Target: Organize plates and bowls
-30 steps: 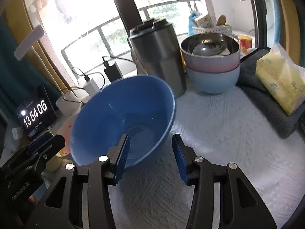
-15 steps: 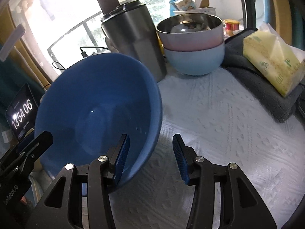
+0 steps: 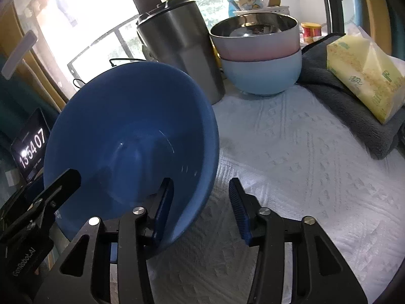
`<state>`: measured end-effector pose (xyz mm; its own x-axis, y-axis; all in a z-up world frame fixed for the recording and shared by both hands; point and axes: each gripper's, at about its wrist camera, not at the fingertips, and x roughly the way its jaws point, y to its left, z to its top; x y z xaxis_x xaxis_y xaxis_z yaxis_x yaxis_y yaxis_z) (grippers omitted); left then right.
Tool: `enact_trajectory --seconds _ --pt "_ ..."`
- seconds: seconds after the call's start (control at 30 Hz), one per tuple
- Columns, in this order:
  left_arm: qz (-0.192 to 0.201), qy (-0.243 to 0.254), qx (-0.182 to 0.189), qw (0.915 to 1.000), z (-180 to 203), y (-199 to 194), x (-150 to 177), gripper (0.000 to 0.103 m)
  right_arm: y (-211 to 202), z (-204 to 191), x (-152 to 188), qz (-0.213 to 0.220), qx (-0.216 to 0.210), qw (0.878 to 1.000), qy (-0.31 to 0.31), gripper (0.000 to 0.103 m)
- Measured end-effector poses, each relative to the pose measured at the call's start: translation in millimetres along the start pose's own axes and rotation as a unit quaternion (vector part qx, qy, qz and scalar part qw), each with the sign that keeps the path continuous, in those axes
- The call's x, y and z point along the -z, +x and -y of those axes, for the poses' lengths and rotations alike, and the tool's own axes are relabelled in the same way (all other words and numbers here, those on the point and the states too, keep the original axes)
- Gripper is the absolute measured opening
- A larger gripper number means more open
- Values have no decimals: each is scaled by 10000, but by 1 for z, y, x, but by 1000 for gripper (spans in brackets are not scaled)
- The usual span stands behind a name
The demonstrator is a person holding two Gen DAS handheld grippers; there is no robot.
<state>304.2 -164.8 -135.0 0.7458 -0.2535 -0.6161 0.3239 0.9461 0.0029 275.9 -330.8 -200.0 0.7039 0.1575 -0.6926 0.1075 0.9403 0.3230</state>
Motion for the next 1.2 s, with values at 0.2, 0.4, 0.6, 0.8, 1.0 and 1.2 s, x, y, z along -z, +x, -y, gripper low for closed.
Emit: enact_trajectory --seconds 0.2,0.4,0.6,0.8,1.0,1.2 --pt "99 130 53 9999 6 -6 1 39 -2 -7 2 22 -12 9998 -176 19" --pt "14 74 75 9999 3 -10 1 38 -14 -11 3 77 -56 9997 -218 19" --pt "107 61 101 9999 2 -28 3 38 -31 -17 6 146 -42 9996 -241 19" --pt "170 39 106 9998 0 -49 7 38 -48 -27 12 221 -42 9993 -311 19" --pt "94 -55 141 9998 -5 -68 14 38 -66 -35 20 216 -60 9992 -329 19" --pt "32 -165 170 9997 -11 -86 25 38 -83 -44 33 216 -69 9990 -388 19"
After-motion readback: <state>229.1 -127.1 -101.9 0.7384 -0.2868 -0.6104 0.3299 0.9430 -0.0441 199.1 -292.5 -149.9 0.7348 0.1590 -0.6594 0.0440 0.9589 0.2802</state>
